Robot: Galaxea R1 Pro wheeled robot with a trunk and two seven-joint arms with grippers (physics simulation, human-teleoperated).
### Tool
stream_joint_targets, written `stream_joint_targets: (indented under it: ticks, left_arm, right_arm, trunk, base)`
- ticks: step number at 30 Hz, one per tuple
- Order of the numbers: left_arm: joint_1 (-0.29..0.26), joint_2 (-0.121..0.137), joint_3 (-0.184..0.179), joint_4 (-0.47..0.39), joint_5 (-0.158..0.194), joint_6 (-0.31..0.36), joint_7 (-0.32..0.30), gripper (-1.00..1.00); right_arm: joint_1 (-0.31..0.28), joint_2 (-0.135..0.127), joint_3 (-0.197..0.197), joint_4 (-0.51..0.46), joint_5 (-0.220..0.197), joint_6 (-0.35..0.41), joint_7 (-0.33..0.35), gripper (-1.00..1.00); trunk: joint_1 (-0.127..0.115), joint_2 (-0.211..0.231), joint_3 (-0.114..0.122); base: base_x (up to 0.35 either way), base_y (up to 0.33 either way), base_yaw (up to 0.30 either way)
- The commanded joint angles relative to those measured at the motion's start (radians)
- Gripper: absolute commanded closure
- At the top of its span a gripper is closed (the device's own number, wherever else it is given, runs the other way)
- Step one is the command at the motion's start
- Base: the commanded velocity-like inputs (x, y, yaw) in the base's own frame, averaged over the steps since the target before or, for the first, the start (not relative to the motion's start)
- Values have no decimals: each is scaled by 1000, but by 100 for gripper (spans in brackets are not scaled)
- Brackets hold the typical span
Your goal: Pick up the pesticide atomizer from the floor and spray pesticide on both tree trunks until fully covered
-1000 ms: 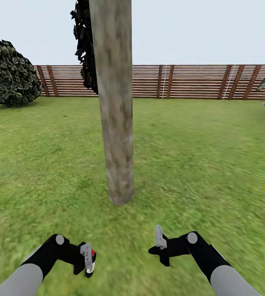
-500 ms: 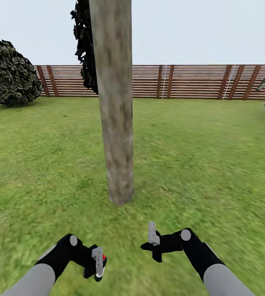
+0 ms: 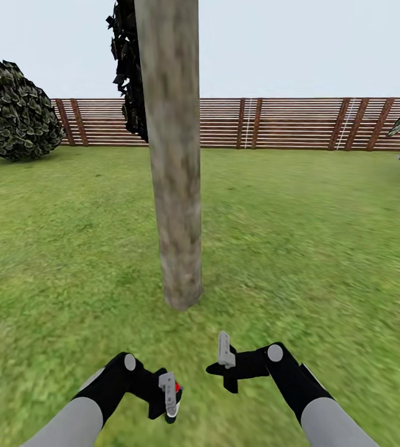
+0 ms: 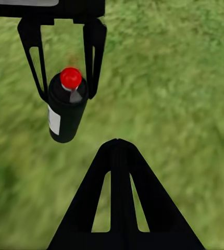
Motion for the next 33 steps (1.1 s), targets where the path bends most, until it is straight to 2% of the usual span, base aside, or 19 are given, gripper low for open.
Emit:
stream_joint_targets:
  ticks: [1,9,14,18,25,33]
  left_arm:
    - [0,-4,2,-2,-9,-10,-1,100]
    - [-8,-27,2,-2,-8,-12,-1,100]
    - [-19,-54,3,-2,-8,-11,20,100]
    - [-20,-62,4,-2,-6,-12,52,100]
    - [-20,-68,5,-2,-4,-13,49,100]
    - [-20,-92,4,-2,-3,-14,50,100]
  right_arm:
    - [0,0,-1,-1,7,-5,1,100]
    - [0,0,-1,-1,7,-5,1,100]
    - [0,0,-1,-1,7,-6,1,100]
    - [0,0,-1,-1,7,-6,1,100]
    - [0,0,-1,1,8,-6,0,100]
    - [0,0,-2,2,8,-6,-1,100]
  trunk:
    - [0,0,-1]
    - [0,0,-1]
    - [0,0,-1]
    - [0,0,-1]
    - [0,0,-1]
    - [0,0,-1]
  base:
    - [0,0,0]
    - [0,0,0]
    - [0,0,0]
    - [0,0,0]
    - [0,0,0]
    - [0,0,0]
